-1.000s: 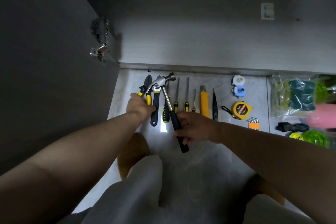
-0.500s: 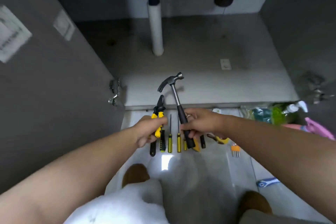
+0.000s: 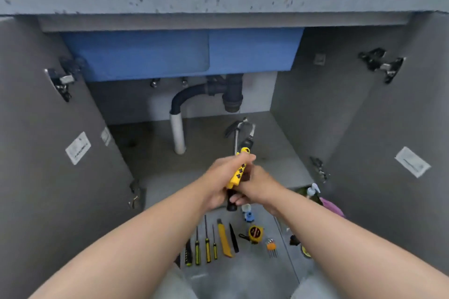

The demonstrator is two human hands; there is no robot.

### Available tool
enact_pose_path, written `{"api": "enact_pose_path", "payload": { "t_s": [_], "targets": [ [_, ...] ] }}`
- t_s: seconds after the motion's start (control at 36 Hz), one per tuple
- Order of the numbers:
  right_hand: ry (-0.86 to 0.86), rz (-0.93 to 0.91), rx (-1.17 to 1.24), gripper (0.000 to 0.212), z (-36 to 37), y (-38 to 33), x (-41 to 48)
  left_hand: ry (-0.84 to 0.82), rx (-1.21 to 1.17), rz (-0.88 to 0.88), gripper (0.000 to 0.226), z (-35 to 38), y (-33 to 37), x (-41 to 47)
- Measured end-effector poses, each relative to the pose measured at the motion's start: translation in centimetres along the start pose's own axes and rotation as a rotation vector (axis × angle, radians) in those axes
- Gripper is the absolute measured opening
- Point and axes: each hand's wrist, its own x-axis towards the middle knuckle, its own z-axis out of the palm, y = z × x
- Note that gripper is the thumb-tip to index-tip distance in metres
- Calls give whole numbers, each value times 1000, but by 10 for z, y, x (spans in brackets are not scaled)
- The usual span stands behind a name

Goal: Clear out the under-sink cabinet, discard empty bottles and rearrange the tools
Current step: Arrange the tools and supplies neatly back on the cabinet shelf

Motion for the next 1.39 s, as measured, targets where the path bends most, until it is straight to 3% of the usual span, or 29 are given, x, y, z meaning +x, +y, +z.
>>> {"api": "enact_pose_path", "payload": {
  "t_s": [0.17,0.25,0.42,0.47,0.58,0.67,0.78,0.89,1.08,1.19,1.39],
  "targets": [
    [-209,0,350,47,0,-3,-34,245,263,146,36,0,-9,-15],
    [-231,37,518,49,6,-5,-37,368,353,201,38,-6,-11,-18],
    [-139,98,647,35,28,-8,-24,526,593,231,28,-31,-16,-15],
    [-96,150,620,37,35,-10,-14,544,744,233,36,-37,-20,-13],
    [83,222,504,29,48,-11,16,533,942,223,31,-44,-30,-3],
    [164,208,457,22,43,-4,44,434,949,209,43,-51,-35,7],
    [113,232,411,20,26,1,86,369,780,144,60,-82,-34,30],
    [109,260,279,14,17,7,131,508,830,91,34,-135,-41,63],
    [-53,275,77,23,15,49,197,742,927,-160,67,-232,-86,117],
    [-110,262,41,23,19,76,224,768,927,-184,35,-275,-108,141],
    [-164,234,156,27,24,114,243,844,812,-157,27,-318,-122,183]
  ]
}}
